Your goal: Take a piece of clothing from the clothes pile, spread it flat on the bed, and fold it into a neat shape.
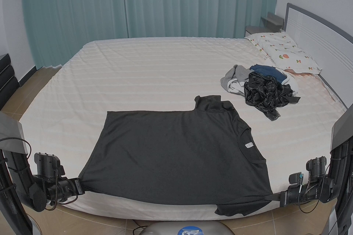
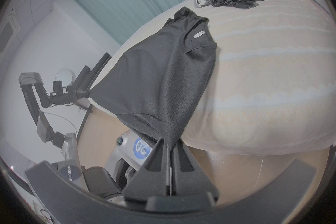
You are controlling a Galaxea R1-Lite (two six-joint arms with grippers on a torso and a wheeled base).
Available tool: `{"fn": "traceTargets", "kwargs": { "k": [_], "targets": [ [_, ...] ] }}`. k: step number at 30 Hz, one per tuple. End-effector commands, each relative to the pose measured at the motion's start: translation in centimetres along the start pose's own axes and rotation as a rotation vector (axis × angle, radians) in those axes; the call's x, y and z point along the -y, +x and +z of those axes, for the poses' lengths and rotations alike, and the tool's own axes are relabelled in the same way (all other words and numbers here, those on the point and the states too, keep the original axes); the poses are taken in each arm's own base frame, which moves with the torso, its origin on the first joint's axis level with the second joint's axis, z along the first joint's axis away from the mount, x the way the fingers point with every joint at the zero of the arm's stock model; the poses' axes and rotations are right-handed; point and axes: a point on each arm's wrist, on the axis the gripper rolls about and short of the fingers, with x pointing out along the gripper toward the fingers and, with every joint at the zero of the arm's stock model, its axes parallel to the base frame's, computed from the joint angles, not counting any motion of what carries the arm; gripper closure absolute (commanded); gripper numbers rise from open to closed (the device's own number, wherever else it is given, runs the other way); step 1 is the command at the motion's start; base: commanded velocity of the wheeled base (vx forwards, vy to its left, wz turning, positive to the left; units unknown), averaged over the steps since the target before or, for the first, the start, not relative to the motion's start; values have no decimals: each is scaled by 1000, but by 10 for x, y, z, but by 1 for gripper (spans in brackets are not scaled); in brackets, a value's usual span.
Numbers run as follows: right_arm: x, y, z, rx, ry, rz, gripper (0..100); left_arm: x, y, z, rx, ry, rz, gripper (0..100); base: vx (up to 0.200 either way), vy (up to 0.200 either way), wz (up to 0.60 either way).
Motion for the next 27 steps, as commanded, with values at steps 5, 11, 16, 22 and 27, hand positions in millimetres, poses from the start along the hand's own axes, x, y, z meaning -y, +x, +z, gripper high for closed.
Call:
{"fn": "traceTargets", "kwargs": {
  "k": [5, 11, 16, 22, 27],
  "targets": [
    [-8, -12, -2, -23, -8, 2, 100, -4, -5, -13, -68, 49, 69, 100, 0, 0, 0],
    [-13, -18, -4, -52, 4, 6, 100, -5, -7, -19, -124, 63, 79, 100, 0, 0, 0],
    [-15, -21, -9, -100, 10, 1, 100, -7, -8, -24, -172, 72, 93, 100, 0, 0, 0],
    [-14, -26, -14, -132, 51, -7, 100, -7, -19, -28, -236, 127, 100, 100, 0, 0, 0],
    [-13, -27, -15, -135, 58, -9, 100, -7, -21, -29, -262, 131, 104, 100, 0, 0, 0]
  ]
}}
